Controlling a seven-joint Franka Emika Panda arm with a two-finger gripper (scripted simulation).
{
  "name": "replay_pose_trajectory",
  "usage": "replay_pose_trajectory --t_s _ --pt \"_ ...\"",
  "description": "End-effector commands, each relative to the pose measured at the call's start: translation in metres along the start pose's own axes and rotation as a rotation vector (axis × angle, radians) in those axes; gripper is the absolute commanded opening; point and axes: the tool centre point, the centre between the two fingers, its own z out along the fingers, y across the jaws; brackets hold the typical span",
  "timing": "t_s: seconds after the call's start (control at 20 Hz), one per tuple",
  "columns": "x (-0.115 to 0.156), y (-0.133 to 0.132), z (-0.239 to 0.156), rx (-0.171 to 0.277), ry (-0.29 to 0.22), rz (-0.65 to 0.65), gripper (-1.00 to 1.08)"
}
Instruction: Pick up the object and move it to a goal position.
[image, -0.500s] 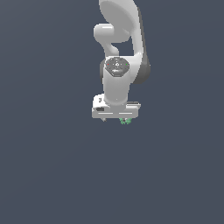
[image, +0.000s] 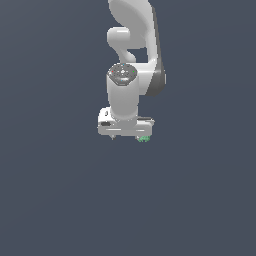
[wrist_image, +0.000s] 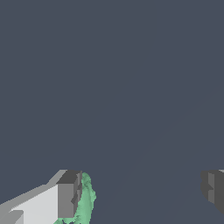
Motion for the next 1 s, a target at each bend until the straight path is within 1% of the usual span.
replay_pose_trajectory --t_s 0.0,0.5,0.75,0.95 --pt "0.002 0.005 -0.001 0.003 0.005 0.015 1.00" --pt "-0.002 0.000 0.002 0.002 0.005 0.007 1.00" --pt "-0.013 -0.013 0.012 0.000 0.008 -0.009 1.00" --pt "-0.027 -0.029 0.023 -0.003 0.012 -0.029 1.00"
